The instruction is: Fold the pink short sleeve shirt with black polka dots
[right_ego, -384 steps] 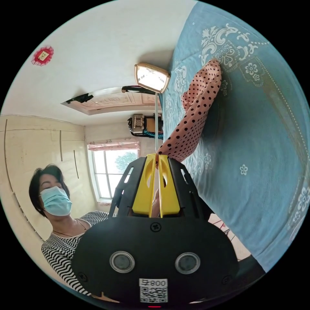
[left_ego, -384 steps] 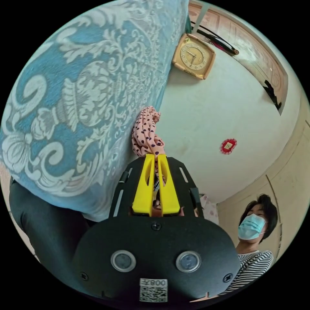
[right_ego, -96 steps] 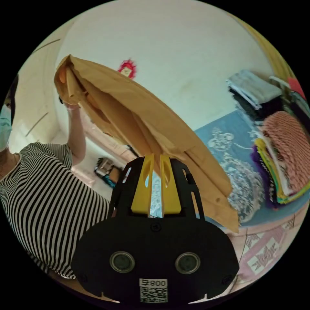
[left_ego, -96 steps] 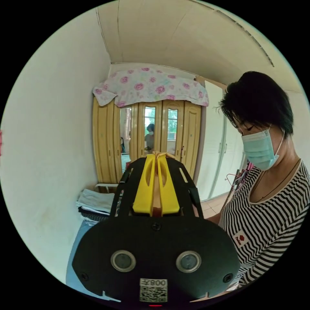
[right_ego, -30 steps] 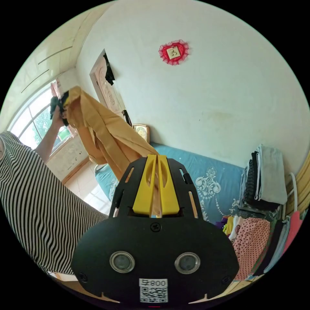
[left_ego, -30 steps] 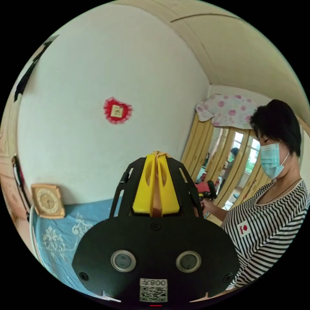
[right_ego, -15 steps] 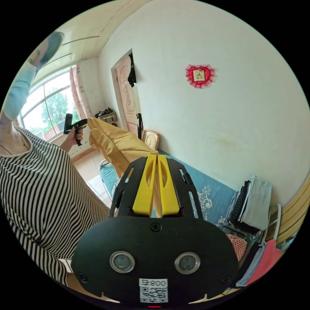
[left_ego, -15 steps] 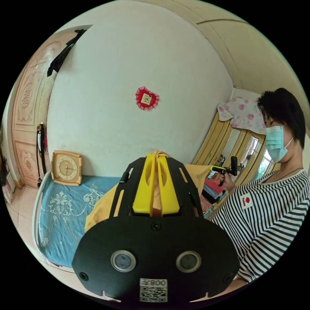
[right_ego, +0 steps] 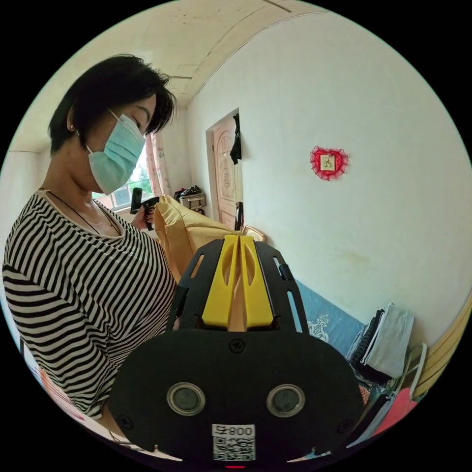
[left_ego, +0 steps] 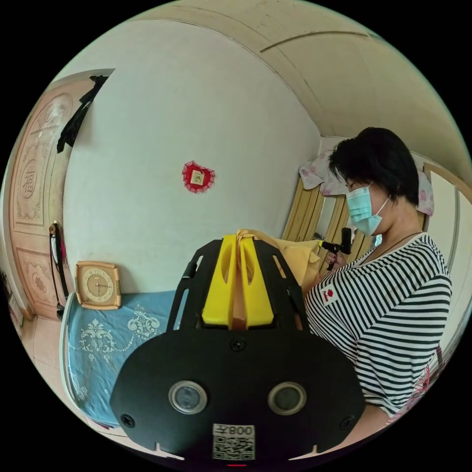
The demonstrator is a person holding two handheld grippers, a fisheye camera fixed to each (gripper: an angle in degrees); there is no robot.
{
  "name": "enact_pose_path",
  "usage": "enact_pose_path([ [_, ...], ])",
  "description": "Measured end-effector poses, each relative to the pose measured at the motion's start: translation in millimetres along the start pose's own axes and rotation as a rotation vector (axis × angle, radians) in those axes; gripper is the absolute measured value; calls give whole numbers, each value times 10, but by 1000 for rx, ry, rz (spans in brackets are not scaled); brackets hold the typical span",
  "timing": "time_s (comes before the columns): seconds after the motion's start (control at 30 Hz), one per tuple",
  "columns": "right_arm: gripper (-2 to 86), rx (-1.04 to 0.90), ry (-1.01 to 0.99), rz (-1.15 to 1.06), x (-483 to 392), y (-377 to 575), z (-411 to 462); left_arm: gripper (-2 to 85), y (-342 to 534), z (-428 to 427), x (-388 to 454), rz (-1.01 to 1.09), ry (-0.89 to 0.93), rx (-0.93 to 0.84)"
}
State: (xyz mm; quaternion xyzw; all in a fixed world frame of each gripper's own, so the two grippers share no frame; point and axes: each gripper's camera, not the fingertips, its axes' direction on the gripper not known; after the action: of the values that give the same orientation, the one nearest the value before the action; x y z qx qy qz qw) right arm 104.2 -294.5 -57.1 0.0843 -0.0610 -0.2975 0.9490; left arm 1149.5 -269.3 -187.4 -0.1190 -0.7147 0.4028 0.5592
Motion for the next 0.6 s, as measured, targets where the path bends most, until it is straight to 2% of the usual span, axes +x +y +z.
enact_pose_path([
  [0.27, 2, -178, 64, 109, 47, 183, 1087, 8, 777, 838, -193, -109, 31, -109],
  [0.6, 4, -468, 119, 342, 874, 866, 3329, 9, 2299, 3124, -1283, -391, -11, -396],
])
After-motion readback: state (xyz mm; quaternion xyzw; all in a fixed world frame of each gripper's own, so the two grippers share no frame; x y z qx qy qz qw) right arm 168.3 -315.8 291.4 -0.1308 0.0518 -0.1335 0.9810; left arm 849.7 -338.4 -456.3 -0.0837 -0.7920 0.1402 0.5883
